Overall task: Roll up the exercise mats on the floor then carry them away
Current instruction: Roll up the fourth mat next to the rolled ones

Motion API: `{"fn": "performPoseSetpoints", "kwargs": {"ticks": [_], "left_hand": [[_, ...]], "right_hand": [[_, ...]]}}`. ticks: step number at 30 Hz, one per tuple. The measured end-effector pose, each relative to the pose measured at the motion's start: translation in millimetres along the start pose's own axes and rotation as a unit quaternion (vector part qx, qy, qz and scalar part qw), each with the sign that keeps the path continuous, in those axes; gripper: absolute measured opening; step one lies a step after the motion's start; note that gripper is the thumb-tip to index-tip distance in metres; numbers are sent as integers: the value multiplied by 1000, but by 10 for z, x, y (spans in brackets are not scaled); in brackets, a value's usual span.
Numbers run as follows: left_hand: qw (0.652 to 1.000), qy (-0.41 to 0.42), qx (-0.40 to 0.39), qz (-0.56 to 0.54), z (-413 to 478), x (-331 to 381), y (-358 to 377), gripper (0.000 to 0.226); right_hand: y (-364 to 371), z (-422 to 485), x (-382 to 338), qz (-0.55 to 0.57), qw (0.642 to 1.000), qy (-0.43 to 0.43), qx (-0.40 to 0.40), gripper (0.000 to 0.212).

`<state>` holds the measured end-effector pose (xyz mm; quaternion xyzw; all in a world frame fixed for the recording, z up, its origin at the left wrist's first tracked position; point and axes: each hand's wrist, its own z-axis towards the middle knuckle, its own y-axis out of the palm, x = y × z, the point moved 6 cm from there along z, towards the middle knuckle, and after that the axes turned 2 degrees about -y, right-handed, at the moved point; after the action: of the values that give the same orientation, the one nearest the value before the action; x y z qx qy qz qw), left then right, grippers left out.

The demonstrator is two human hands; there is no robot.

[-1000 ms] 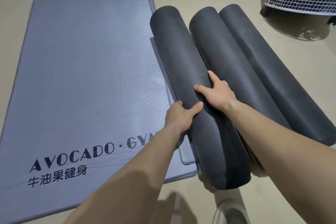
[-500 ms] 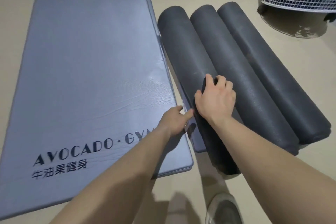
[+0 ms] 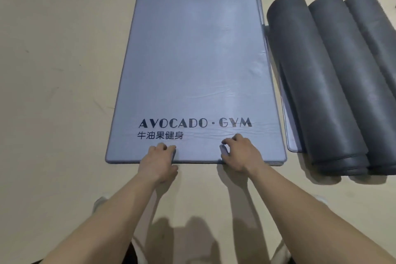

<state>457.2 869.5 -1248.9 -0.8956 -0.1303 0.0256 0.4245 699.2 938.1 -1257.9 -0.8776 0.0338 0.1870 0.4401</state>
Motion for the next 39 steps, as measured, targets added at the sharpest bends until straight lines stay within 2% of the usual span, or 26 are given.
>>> {"fn": "performPoseSetpoints", "kwargs": {"ticks": [3,7,13,18,21,26,29,33,37,39], "left_hand": [[998,27,47,39,45,-207,63,58],[993,43,98,56,200,-371,160,59],[982,96,161,35,311,-520,226,49],[976,110,177,55,210,-533,231,54],[981,79,170,44,197,-471,71,61],[972,36,233,-5,-17,-302,-527,20],[965,16,260,4,-249,-216,-777,15],[975,24,209,72,-480,-186,-772,19],[988,44,134,62,-408,-275,-554,18],[989,42,132,52,-321,-301,-494,16]], "right_hand": [[169,-22,-70,-91,995,-32,2,34],[239,31,2,-181,982,-37,27,49],[237,159,131,-216,973,-79,23,54],[180,-5,94,-202,969,-134,41,31],[82,-69,86,-182,972,-135,54,29],[-429,-149,-113,-115,984,-56,127,31],[-787,-307,-241,-97,979,-28,177,30],[-865,-502,-247,-129,983,-21,133,33],[-663,-496,-179,-124,991,-24,50,35],[-573,-434,-140,-137,989,-28,58,34]]}}
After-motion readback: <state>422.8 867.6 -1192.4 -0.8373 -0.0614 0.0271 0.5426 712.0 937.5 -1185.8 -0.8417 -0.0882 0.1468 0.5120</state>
